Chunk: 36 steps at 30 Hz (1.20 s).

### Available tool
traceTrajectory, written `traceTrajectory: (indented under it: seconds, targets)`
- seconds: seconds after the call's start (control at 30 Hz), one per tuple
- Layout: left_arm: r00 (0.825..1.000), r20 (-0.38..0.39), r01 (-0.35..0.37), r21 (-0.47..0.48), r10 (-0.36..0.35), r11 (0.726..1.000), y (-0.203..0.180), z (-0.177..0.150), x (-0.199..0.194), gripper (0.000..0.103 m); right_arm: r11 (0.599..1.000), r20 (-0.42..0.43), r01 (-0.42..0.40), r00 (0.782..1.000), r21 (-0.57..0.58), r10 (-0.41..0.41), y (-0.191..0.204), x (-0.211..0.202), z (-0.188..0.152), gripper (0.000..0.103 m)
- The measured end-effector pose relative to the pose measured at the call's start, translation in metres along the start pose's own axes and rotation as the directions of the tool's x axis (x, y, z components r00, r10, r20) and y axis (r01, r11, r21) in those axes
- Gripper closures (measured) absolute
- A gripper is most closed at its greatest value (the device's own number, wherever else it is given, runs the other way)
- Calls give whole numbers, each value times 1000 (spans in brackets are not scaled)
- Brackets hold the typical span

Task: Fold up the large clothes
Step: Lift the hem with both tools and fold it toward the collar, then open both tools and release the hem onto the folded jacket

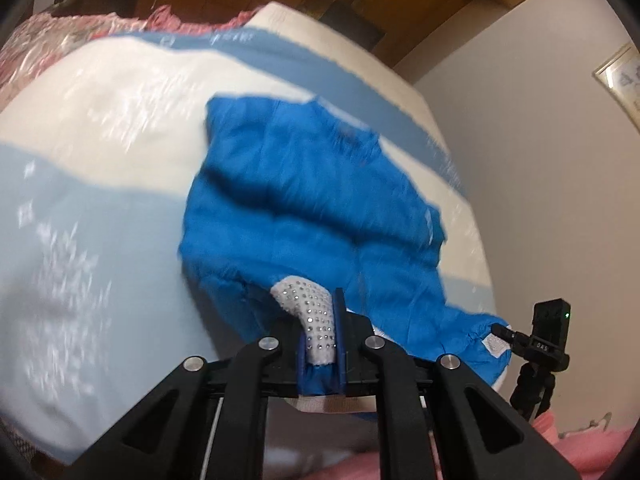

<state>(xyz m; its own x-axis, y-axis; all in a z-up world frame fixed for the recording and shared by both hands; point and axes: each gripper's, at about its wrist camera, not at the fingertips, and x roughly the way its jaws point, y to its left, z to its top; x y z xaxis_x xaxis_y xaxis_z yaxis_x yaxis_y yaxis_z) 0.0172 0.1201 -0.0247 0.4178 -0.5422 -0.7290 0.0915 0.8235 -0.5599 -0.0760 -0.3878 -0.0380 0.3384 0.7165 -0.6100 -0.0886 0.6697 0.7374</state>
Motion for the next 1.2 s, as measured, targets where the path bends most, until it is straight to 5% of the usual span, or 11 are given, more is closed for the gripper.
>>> traceTrajectory:
  seconds: [0.4, 0.73, 0.93, 1.2]
  targets:
    - [992, 107, 57, 31, -60, 998, -9, 131, 57, 92, 999, 52, -35, 998, 3, 35, -7, 22, 138, 95]
    - [997, 66, -37, -46, 40, 998, 26, 219, 163, 92, 994, -2, 17, 1000, 108, -17, -62, 87, 246, 94]
    - [991, -38, -134, -78, 132, 988, 55, 235, 230, 92, 975, -79, 79, 995, 207, -63, -106, 133, 264, 95]
    - [989, -87, -128, -113, 118, 985, 72, 236, 256, 87, 966, -129, 139, 985, 216, -112, -120, 148, 264, 91]
